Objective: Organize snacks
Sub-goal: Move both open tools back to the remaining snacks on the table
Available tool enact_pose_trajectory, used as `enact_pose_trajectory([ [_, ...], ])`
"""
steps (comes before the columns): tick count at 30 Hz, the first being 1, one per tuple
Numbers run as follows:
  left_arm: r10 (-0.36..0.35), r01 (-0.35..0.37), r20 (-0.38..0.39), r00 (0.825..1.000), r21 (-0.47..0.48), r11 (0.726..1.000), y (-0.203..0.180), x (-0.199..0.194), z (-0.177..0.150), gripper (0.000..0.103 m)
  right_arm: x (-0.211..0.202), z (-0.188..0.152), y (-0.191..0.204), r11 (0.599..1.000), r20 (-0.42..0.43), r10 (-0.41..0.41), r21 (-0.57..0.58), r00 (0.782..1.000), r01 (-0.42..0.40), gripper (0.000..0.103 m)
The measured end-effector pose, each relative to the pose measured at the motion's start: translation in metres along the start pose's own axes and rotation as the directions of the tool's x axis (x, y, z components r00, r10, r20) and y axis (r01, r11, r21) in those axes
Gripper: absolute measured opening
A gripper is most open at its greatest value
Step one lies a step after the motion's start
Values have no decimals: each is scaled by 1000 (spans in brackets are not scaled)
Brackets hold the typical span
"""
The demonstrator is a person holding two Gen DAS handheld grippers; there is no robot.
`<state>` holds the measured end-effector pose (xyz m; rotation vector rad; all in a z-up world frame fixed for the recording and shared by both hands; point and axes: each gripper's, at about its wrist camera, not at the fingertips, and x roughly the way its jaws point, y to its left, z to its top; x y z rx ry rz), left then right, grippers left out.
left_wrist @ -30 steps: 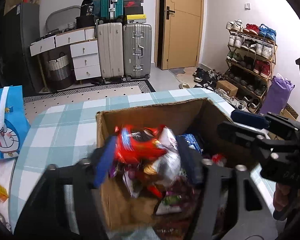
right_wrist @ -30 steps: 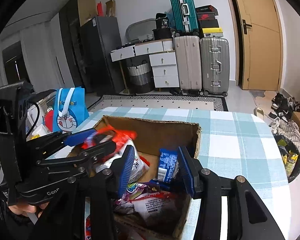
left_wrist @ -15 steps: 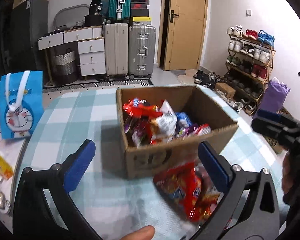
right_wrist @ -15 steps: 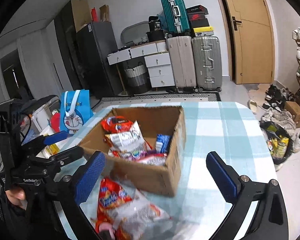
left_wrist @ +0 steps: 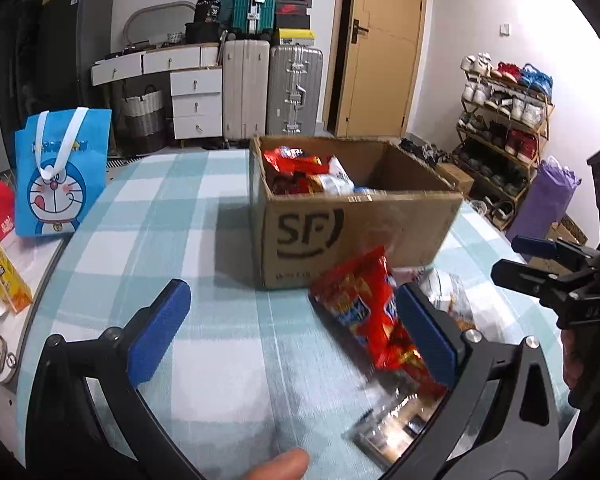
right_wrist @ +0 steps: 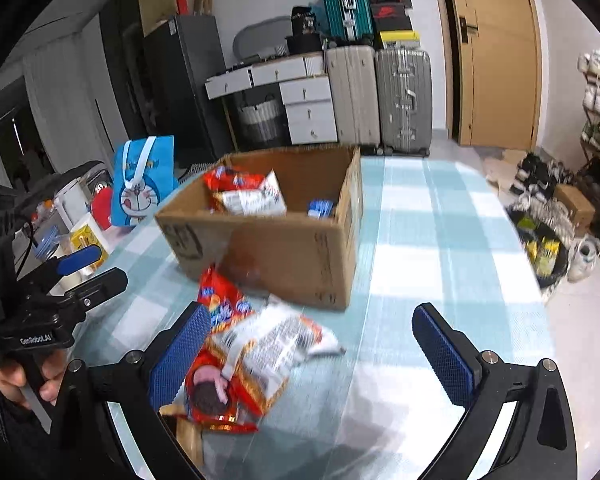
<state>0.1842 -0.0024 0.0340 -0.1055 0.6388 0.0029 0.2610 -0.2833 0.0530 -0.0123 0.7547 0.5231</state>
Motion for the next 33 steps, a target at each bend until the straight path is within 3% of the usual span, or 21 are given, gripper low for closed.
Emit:
enact_pose_trajectory([
  [9, -30, 34, -64, 997, 61, 998, -18, -5, -16, 103, 0, -18, 9, 1000, -50, -11, -28, 999, 10, 103],
  [20, -85, 108, -153, 985, 148, 983, -39, -2, -38, 103, 0, -17, 13, 999, -78, -13, -51, 997, 9, 103],
  [33, -167, 245, -298, 940, 244, 938, -67, 15, -65, 103, 6, -19, 3, 999, -97, -23, -29, 995, 20, 103],
])
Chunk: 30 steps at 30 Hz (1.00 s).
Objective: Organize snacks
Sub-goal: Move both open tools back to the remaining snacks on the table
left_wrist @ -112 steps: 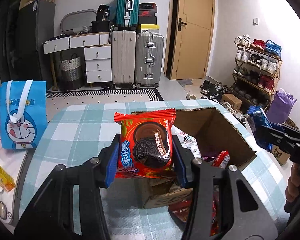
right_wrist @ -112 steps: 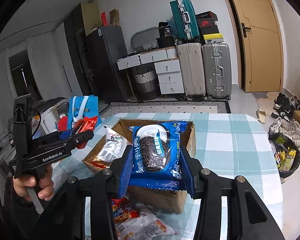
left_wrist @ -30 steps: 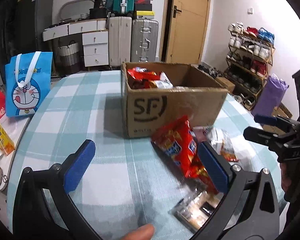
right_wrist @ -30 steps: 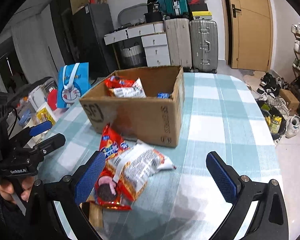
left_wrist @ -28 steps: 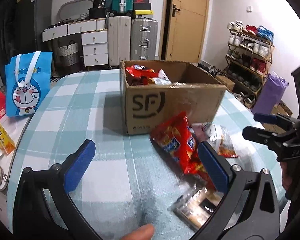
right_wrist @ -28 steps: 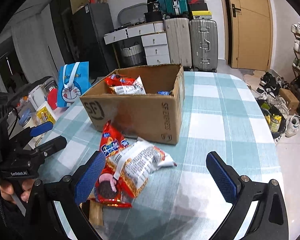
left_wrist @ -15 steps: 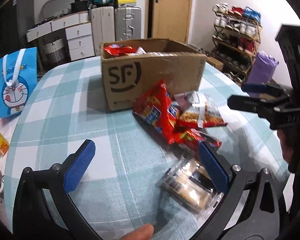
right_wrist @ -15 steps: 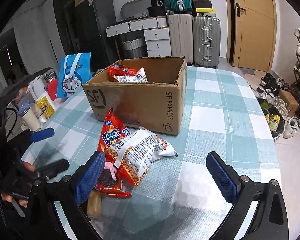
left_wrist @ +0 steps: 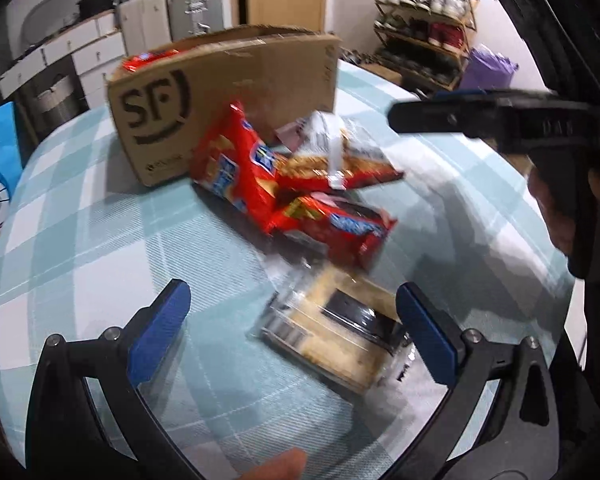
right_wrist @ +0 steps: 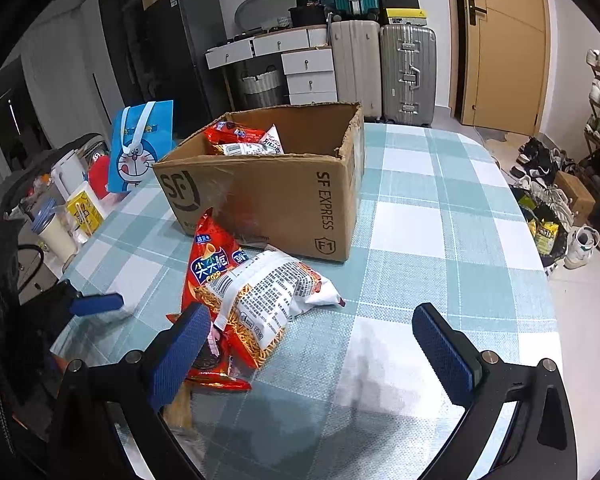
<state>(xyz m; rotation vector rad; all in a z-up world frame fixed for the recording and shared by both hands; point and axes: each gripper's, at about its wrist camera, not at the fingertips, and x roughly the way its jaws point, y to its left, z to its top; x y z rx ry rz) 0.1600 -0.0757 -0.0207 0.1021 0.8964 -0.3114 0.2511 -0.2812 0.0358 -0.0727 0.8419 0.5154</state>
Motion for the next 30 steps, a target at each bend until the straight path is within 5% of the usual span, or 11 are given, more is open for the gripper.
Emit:
enact_pose_trajectory([
  [12, -57, 59, -60, 997, 34, 998, -12, 16, -9, 103, 10, -4, 3, 1000, -49, 24, -14, 999, -25, 103],
  [21, -55, 53, -73, 996, -33, 998, 12, 20, -7, 103, 26, -12, 12, 997, -102, 77, -14, 992, -79, 102],
  [30, -32, 27, -80, 996, -62, 998, 35, 19, -9, 103, 39, -11, -2, 984, -62, 131, 128, 989, -122, 102],
])
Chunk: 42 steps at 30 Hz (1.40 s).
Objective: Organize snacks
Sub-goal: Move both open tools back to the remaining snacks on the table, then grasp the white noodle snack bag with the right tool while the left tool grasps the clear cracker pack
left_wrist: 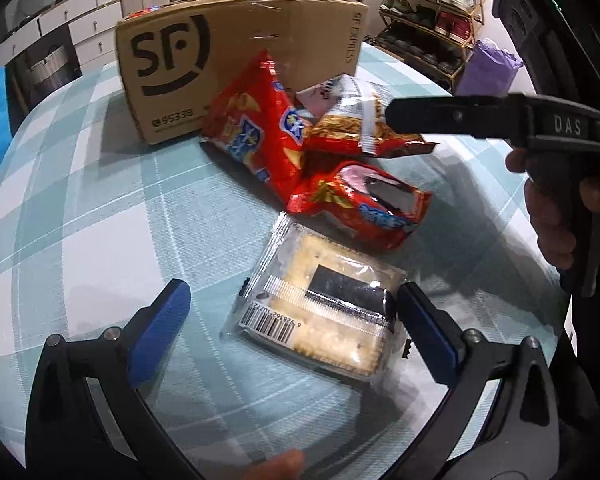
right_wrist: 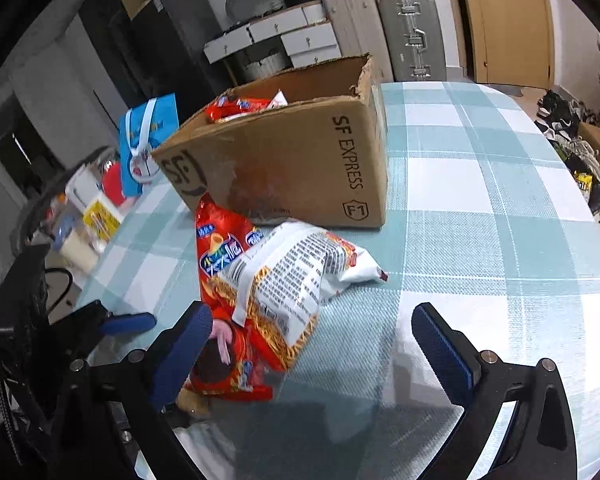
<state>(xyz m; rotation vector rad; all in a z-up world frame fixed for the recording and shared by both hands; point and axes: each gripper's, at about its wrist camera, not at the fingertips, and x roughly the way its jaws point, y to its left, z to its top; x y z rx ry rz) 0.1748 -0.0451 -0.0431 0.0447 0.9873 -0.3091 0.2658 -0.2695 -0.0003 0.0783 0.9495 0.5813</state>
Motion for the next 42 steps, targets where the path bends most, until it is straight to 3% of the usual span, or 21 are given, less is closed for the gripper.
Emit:
enact_pose_trajectory([
  [6, 31, -31, -3, 1000, -36, 999, 15, -4, -1, 103, 13, 4, 4, 999, -9, 29, 28, 1000, -29, 101],
  [12, -24, 25, 21, 999, -48, 999, 17, -17, -2, 103, 25, 15, 0, 991, -1, 51, 121, 999, -50, 94],
  [18, -18, 18, -2, 1000, -17, 1000, 7, -14, -5, 103, 35, 18, 0, 987, -13, 35, 159, 999, -33, 87],
  [27, -1, 1, -17, 1000, 0, 1000, -5, -10, -10, 103, 31, 15, -3, 985, -2, 87, 148, 996, -85, 59],
  [31, -1, 1, -18, 1000, -2, 1000, -4, -9, -9, 103, 22, 13, -12, 975, 47, 123, 183, 991, -130, 47],
  [36, -15, 16, -23, 1000, 17, 1000, -6, -9, -10, 103, 6, 13, -20, 973, 84, 116, 188, 990, -130, 45],
  [42, 20, -19, -33, 999, 45, 999, -13, -7, -12, 101, -3, 12, -24, 979, 77, 113, 161, 991, -125, 45],
])
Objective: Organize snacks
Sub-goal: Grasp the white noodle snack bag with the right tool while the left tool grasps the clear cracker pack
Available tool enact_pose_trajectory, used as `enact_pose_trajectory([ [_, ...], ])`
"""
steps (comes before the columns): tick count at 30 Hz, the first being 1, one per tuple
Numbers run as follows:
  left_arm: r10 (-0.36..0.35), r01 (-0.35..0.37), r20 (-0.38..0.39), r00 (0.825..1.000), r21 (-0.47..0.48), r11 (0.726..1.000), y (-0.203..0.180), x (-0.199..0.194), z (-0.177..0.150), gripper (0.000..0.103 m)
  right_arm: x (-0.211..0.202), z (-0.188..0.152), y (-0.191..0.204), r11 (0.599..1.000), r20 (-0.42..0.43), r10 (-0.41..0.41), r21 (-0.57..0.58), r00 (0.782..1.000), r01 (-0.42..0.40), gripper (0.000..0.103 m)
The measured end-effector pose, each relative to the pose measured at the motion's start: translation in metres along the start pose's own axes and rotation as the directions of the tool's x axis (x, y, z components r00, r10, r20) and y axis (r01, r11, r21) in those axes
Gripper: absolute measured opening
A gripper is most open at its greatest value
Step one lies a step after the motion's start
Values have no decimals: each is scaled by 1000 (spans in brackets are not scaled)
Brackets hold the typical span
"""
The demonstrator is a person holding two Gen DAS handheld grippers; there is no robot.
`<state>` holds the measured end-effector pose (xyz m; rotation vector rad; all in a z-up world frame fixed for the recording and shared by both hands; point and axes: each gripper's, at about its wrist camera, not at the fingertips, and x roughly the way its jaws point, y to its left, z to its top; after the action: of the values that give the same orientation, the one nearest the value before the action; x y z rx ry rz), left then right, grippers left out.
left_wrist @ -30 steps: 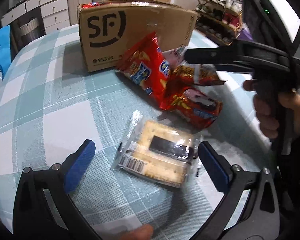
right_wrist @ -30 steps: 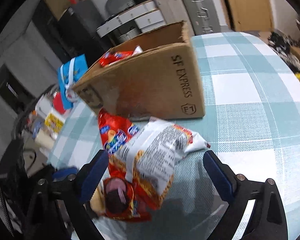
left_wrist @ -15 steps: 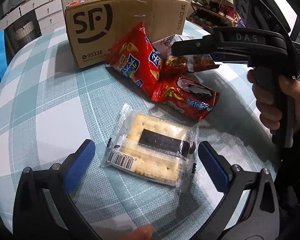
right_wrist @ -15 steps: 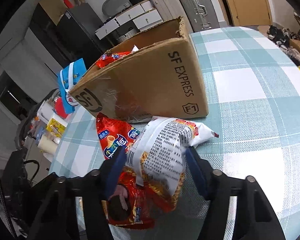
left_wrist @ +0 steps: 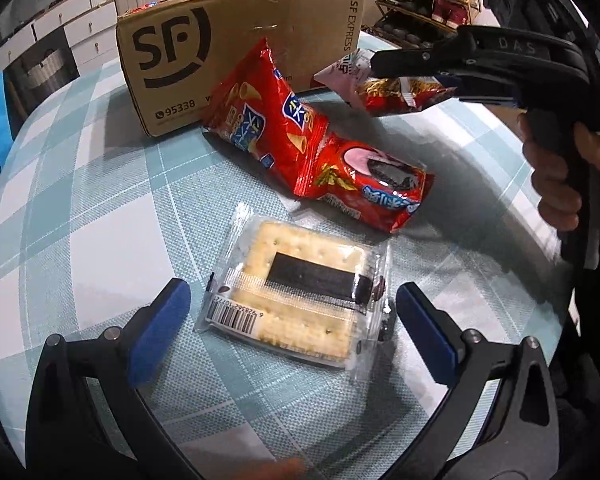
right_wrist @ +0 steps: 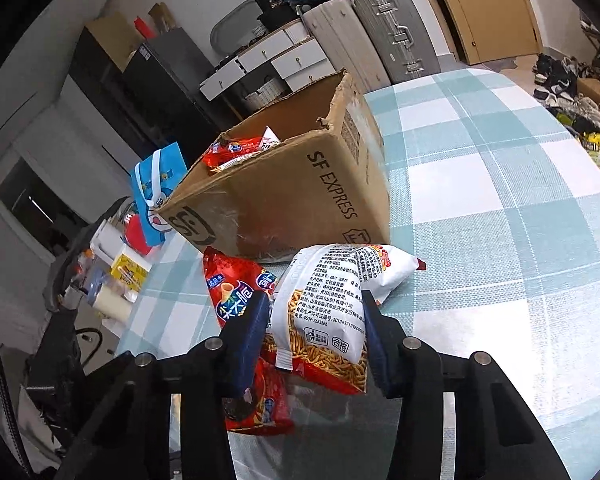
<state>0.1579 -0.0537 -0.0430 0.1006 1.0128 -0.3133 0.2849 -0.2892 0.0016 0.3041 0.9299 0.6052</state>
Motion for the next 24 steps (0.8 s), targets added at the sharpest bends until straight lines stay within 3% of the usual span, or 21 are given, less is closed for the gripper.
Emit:
enact_pose_trajectory([
  [4, 20, -20, 1, 1000, 22, 1000, -3, -1, -1, 96, 0, -1, 0, 1000, -7, -3, -4, 1000, 3, 45],
  [14, -23, 23, 63, 998, -2, 1000, 11, -11, 0, 60, -1, 0, -1, 1000, -3, -12, -3, 1000, 12, 45],
  [24, -17, 24, 129, 991, -51, 998, 24, -26, 7, 59, -9, 2, -1, 1000, 15, 6, -10, 1000, -6, 45],
])
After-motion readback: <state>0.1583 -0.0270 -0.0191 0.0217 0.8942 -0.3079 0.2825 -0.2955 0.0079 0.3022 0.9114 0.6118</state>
